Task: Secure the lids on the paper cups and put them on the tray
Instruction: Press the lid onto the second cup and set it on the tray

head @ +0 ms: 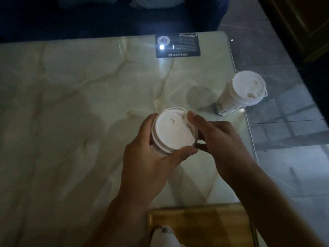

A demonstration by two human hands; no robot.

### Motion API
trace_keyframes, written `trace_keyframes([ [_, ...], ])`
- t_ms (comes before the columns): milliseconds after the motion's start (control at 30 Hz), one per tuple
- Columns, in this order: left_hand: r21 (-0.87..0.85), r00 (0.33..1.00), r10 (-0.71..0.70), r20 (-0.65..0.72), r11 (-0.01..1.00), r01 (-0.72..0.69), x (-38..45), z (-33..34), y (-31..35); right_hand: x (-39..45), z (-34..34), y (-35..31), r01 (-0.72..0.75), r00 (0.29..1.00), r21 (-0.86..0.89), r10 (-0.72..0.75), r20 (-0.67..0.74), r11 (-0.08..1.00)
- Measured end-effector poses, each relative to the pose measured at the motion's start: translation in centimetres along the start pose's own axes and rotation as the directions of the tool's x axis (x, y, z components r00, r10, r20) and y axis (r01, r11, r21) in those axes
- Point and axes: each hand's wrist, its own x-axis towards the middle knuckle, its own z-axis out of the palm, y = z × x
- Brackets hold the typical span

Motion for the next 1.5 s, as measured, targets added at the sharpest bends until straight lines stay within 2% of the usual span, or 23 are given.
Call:
trace_keyframes([
  [133, -0.014, 1.0, 0.011, -0.005, 1.0, -0.011, -0.7, 0.2, 0.4, -0.5, 0.2, 0.2, 0.032, 0.998, -0.024, -0.033, -0.044, 0.999],
  [233, -0.061, 0.999, -0.018, 0.042, 0.998, 0.02, -1.1, -0.1, 0.6, -0.9, -0.1, 0.2, 0.076, 0.993, -0.069, -0.082, -0.083, 0.995],
  [333, -0.117, 0.995, -0.059, 0.085, 0.991, 0.069, -1.8, -0.5, 0.7, -1.5, -0.4, -0.2, 0.102, 0.991, -0.121, -0.112, -0.074, 0.987],
  [467, -0.124, 0.992, -0.093, 0.087, 0.987, 0.104, -3.0, -0.7, 1.4, -3.1, -0.8, -0.5, 0.174, 0.98, -0.242, -0.193, -0.056, 0.955],
  [633, -0.135, 0.989, -0.107, 0.106, 0.983, 0.12, -4.0, -0.9, 3.0, -5.4, -1.2, -1.2, 0.196, 0.972, -0.355, -0.228, -0.05, 0.914],
  [800, -0.134, 0.986, -0.069, 0.15, 0.987, 0.089, -5.1, -0.9, 3.6, -7.3, -2.2, -1.5, 0.254, 0.961, -0.318, -0.275, -0.023, 0.913],
  [967, -0.188, 0.965, -0.21, 0.157, 0.953, 0.238, -5.7, -1.0, 4.0, -9.0, -3.0, -1.4, 0.303, 0.941, -0.343, -0.335, -0.038, 0.889],
  [1100, -0.15, 0.913, -0.296, 0.279, 0.926, 0.346, -6.5, -1.2, 4.7, -10.0, -3.1, -0.9, 0.299, 0.945, -0.262, -0.323, -0.05, 0.917],
  [1200, -0.116, 0.934, -0.25, 0.256, 0.951, 0.287, -7.3, -0.9, 5.3, -10.5, -3.1, -0.5, 0.236, 0.966, -0.109, -0.245, -0.082, 0.966],
  [1267, -0.077, 0.947, -0.234, 0.22, 0.963, 0.257, -7.7, -0.7, 5.7, -10.8, -2.9, -0.3, 0.238, 0.964, -0.063, -0.243, -0.106, 0.969],
  [1500, -0.081, 0.957, -0.223, 0.185, 0.967, 0.242, -8.9, -1.2, 7.2, -12.4, -3.7, -0.5, 0.239, 0.971, -0.065, -0.24, -0.01, 0.969],
])
